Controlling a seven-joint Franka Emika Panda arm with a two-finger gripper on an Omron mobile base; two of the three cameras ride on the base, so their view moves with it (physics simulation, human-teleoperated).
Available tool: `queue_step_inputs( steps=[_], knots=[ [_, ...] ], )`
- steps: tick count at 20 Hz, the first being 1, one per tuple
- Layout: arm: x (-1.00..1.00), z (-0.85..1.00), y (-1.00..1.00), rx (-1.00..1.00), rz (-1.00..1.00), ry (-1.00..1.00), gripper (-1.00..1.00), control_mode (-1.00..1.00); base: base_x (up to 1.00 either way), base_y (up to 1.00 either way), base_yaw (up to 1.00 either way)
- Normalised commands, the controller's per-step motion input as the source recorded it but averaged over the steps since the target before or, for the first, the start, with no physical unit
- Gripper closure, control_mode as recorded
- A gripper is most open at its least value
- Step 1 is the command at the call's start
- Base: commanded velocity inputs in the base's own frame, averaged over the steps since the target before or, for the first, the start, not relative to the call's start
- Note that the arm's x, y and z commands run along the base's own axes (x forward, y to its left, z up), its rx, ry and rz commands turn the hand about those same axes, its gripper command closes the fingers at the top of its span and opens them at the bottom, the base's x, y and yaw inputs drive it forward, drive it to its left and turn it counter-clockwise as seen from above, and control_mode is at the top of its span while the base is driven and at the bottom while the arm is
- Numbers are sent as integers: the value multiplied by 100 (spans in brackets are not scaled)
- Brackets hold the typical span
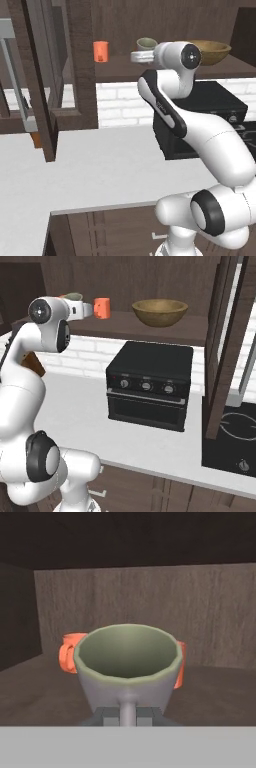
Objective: Gather all objects into one cabinet and sort the glasses and bowls to opposite sides.
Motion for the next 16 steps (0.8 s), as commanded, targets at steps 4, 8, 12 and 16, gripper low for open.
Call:
queue_step_inputs(
  steps=[4,8,12,16],
  knots=[
    [0,-4,14,0,0,7,100,-100,0,0,0],
    [0,-1,13,0,0,6,100,-100,0,0,0],
    [0,-1,8,0,0,4,100,-100,0,0,0],
    [11,-7,8,0,0,8,100,-100,0,0,0]
  ],
)
